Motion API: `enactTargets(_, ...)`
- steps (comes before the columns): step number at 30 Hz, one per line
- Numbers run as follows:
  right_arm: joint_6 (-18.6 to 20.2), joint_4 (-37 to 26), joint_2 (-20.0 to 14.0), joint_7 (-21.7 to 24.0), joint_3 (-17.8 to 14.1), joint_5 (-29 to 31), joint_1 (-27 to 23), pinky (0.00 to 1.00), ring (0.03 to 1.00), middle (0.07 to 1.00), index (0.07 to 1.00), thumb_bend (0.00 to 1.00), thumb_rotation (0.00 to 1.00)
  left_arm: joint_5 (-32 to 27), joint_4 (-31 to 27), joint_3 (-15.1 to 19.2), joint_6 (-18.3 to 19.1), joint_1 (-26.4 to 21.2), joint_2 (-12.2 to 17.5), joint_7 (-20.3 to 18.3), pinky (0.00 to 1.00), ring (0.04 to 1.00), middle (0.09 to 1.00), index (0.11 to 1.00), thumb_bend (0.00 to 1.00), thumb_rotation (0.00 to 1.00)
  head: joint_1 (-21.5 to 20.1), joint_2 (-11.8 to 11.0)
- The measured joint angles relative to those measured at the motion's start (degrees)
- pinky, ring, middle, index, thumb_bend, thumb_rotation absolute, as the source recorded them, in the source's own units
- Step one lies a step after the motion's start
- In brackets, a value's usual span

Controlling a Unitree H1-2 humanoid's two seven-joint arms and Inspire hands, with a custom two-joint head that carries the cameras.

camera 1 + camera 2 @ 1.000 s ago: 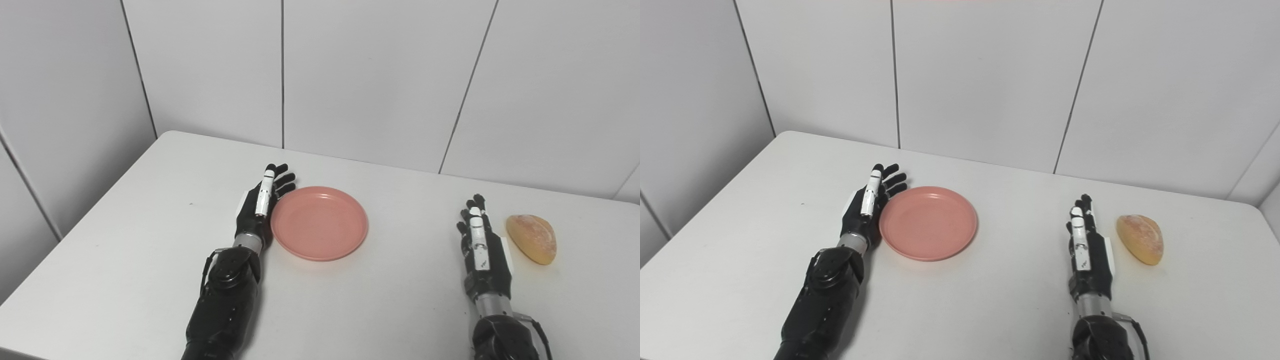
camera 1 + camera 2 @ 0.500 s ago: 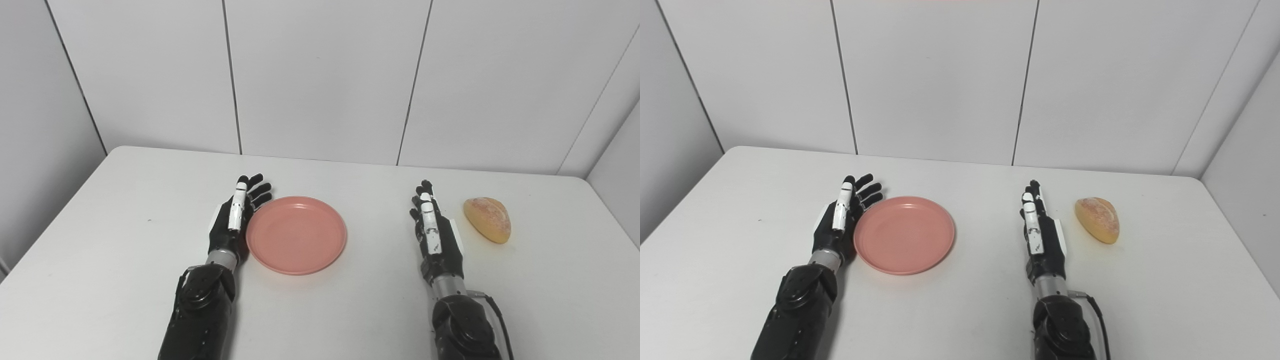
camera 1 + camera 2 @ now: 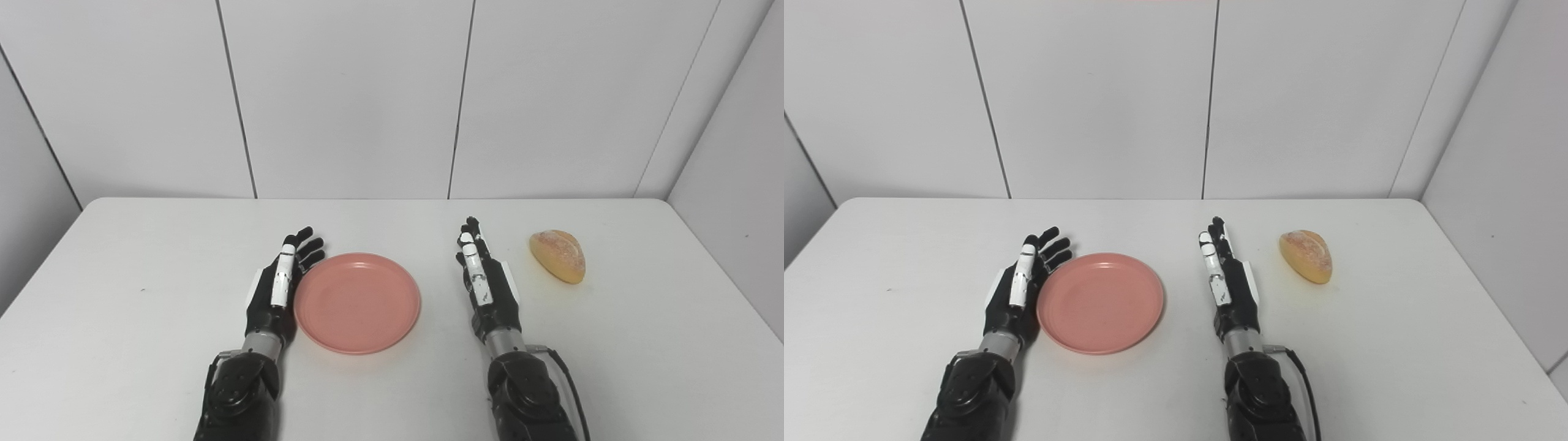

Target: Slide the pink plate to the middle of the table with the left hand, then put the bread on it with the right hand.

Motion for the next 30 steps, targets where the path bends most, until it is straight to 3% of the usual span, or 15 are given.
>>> enactTargets(7, -0.01, -0.03, 0.17, -0.08, 0.3, -0.5, 0.0, 1.0, 1.0, 1.0, 1.0, 0.49, 0.88, 0.76, -0.62, -0.9, -0.03, 0.6, -0.62, -0.26, 0.91, 0.901, 0.884, 0.875, 0.42, 1.0, -0.01, -0.09)
enactTargets(11, -0.03, -0.01, 0.04, -0.11, 0.73, -1.27, 0.0, 1.0, 1.0, 1.0, 1.0, 0.52, 0.89, 0.71, -0.85, -1.42, -0.43, 0.99, -0.65, -0.86, 0.93, 0.906, 0.886, 0.875, 0.44, 1.0, -0.01, -0.09)
enactTargets(17, -0.09, 0.02, -1.1, -1.25, 1.77, -5.12, -0.03, 1.0, 1.0, 1.0, 1.0, 0.57, 0.91, 0.84, -0.2, -1.84, -2.61, 1.14, -1.03, -1.31, 0.92, 0.914, 0.902, 0.895, 0.4, 1.0, -0.01, -0.09)
enactTargets(19, -1.39, 0.07, -2.28, -2.25, 2.98, -8.21, -0.05, 1.0, 1.0, 1.0, 1.0, 0.53, 0.93, 0.84, 0.37, -1.87, -3.82, 1.13, -0.99, -1.54, 0.92, 0.923, 0.915, 0.911, 0.38, 1.0, 0.08, -0.09)
enactTargets(23, -6.93, 1.06, -5.07, -3.82, 3.88, -12.97, -1.44, 0.99, 1.0, 1.0, 1.0, 0.5, 0.83, 1.46, 1.96, -1.79, -6.45, 0.9, -0.67, -1.55, 0.93, 0.932, 0.926, 0.926, 0.37, 1.0, 0.0, -0.35)
enactTargets(27, -7.89, 1.14, -6.87, -6.61, 3.8, -16.64, -2.76, 0.9, 0.984, 1.0, 1.0, 0.5, 0.78, 1.67, 3.62, -1.48, -8.08, -0.09, -0.53, -1.57, 0.94, 0.935, 0.93, 0.936, 0.39, 1.0, -0.18, -0.44)
enactTargets(30, -7.97, 1.7, -8.33, -9.64, 4.11, -21.25, -3.58, 0.96, 0.978, 0.997, 0.985, 0.52, 0.77, 1.33, 3.97, -1.07, -9.46, -0.33, -0.49, -2.1, 0.94, 0.93, 0.924, 0.93, 0.41, 1.0, -0.18, -0.44)
